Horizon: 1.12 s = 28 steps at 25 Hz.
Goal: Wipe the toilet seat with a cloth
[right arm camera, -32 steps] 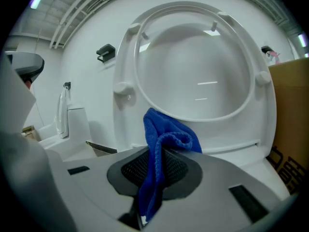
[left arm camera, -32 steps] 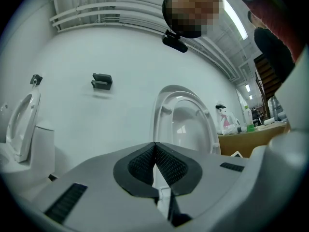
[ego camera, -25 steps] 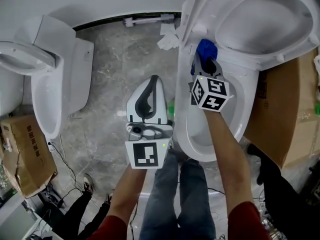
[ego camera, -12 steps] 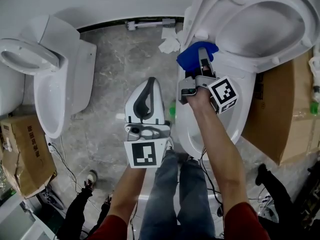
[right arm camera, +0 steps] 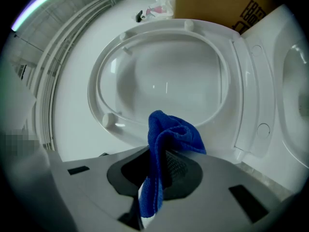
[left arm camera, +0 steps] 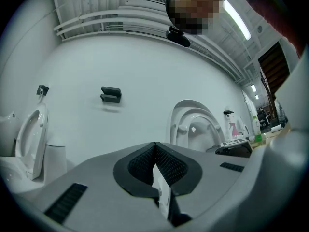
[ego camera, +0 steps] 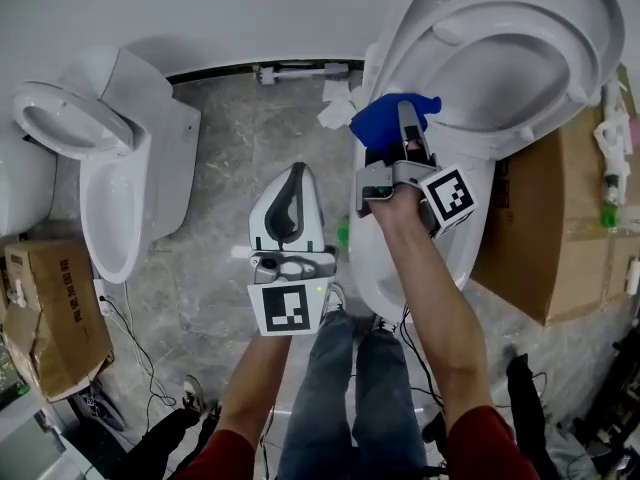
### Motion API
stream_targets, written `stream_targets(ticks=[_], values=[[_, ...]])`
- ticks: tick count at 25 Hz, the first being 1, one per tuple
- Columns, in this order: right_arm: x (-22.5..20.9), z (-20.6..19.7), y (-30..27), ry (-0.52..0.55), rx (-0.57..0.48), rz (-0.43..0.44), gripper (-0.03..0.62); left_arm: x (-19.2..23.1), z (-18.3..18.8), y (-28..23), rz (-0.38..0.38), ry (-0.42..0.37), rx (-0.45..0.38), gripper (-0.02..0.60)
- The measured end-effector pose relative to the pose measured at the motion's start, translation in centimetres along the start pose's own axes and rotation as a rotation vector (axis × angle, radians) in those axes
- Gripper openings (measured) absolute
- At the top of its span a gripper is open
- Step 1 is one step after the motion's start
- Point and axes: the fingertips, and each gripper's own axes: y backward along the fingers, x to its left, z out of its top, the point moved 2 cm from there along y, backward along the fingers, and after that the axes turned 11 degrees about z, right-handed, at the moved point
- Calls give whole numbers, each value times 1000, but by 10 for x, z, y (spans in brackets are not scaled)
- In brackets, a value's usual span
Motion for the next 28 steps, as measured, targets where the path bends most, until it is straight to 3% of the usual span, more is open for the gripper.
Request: stream_targets(ticks=[15, 18, 22, 28], values=[[143, 27, -43, 41, -7, 197, 60, -9, 76, -4, -10, 12, -70, 15], [168, 29, -49, 95, 19, 226, 60, -12, 89, -5, -14, 9, -80, 15], [201, 41, -59, 339, 101, 246, 60, -24, 104, -7, -27, 9, -100, 15], [228, 60, -66, 997, 285, 187, 60, -47, 117, -9, -50, -2, -137, 15]])
